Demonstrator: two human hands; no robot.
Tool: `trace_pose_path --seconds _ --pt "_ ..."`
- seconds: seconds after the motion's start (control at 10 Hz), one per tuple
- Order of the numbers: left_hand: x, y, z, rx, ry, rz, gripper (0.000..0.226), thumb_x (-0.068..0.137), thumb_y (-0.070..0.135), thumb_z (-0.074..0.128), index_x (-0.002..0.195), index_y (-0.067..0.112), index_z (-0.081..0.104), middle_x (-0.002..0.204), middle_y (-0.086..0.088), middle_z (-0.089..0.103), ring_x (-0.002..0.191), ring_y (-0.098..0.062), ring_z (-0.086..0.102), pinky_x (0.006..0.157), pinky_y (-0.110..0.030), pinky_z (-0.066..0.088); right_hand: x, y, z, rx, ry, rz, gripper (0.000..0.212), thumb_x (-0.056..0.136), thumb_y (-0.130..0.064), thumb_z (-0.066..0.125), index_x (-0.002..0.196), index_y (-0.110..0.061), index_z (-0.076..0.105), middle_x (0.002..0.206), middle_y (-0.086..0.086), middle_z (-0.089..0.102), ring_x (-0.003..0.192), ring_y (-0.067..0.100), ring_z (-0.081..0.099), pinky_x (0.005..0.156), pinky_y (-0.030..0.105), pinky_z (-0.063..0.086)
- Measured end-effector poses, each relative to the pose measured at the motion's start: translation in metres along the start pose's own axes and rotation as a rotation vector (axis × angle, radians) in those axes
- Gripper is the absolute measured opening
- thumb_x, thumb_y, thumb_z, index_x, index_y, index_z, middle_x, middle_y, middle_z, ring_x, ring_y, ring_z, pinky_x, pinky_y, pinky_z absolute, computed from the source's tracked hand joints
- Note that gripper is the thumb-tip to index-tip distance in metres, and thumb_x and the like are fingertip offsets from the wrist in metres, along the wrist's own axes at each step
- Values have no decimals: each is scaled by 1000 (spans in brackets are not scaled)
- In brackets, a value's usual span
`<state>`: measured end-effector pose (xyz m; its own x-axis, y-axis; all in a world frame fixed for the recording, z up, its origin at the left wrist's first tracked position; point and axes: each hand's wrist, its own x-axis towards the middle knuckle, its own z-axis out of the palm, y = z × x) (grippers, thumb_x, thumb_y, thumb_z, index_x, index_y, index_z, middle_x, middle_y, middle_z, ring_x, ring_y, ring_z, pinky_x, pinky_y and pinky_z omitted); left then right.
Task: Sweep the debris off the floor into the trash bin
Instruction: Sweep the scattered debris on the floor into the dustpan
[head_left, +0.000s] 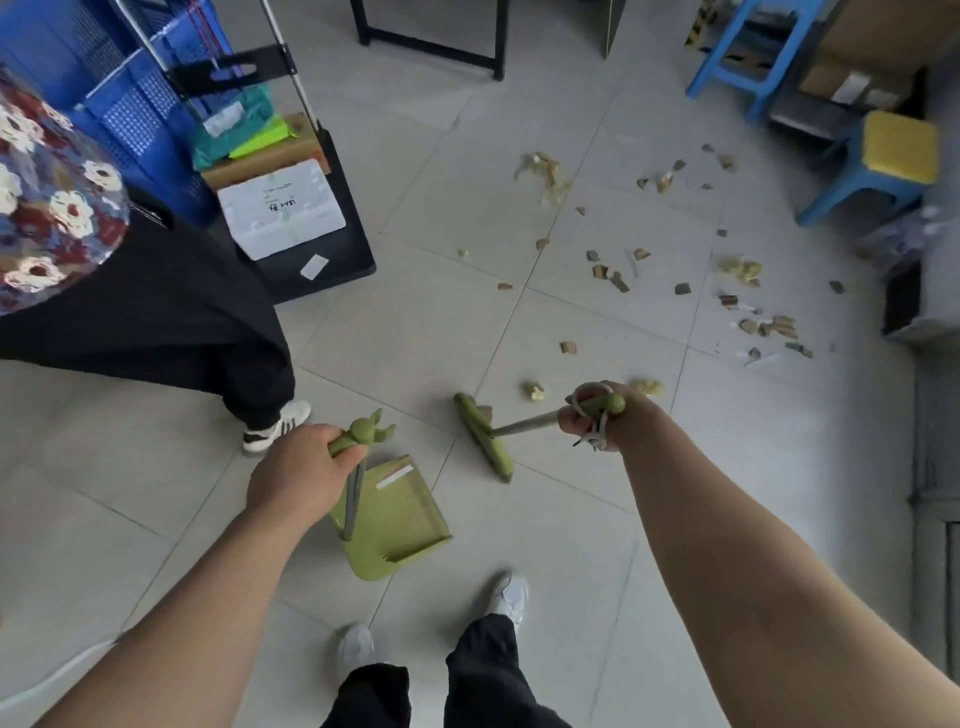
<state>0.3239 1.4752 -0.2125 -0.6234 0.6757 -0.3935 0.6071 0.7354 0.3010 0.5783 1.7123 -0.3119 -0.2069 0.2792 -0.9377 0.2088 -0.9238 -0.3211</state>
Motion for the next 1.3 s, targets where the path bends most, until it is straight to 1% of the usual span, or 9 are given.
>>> trace_pose_path --seconds 0.4,0.5,0.6,0.8,0.9,1.0,1.1,1.2,1.3 --pt "33 109 25 -76 -11 110 22 93 37 59 83 19 67 65 6 55 73 -25 55 59 -30 38 -10 -54 -103 125 47 -268 27 90 4 23 69 -6 37 53 14 44 34 18 46 32 18 35" --pt "38 131 32 -77 0 159 22 93 37 59 84 18 67 65 6 54 72 -25 54 58 -29 36 -19 -44 -115 237 181 -294 23 96 0 37 76 -7 45 74 9 48 58 17 52 54 22 48" --pt "44 152 37 -78 7 230 23 92 36 59 86 16 68 66 5 56 73 -26 55 59 -31 39 -26 -32 -144 280 333 -291 21 93 -1 46 76 -9 55 69 4 61 70 20 54 66 24 50" --pt "59 203 42 -43 42 365 26 93 38 57 90 14 68 72 0 58 75 -28 53 62 -31 37 -76 -4 -197 -149 554 -316 25 67 -4 55 49 -17 44 45 -2 41 36 14 34 38 19 28" --pt "70 225 42 -41 16 396 26 94 38 57 96 16 69 76 1 58 77 -27 52 64 -30 37 -82 1 -218 127 509 -307 22 70 -6 56 51 -16 54 50 3 43 39 17 39 41 21 33" --pt "84 248 43 -33 -19 442 25 94 38 57 98 17 69 77 2 56 78 -26 51 64 -30 36 -80 5 -233 474 428 -347 59 93 -2 40 38 -9 61 47 3 49 36 12 46 39 18 41" --pt "102 273 43 -26 -63 495 26 94 39 58 97 16 69 78 1 57 79 -27 53 64 -30 37 -79 8 -230 174 543 -338 50 80 3 47 36 -17 59 40 -4 48 44 19 46 47 25 39" --pt "123 295 39 -15 -96 530 25 94 37 58 94 15 70 72 2 55 78 -28 54 63 -30 36 -70 0 -226 387 544 -336 64 88 0 44 30 -20 60 38 -4 52 46 16 49 51 25 43" --pt "147 311 36 3 -112 561 25 94 37 58 95 16 69 70 5 53 77 -26 53 62 -29 35 -67 -24 -216 694 563 -227 47 91 -7 44 50 -14 64 54 0 59 49 12 48 48 19 40"
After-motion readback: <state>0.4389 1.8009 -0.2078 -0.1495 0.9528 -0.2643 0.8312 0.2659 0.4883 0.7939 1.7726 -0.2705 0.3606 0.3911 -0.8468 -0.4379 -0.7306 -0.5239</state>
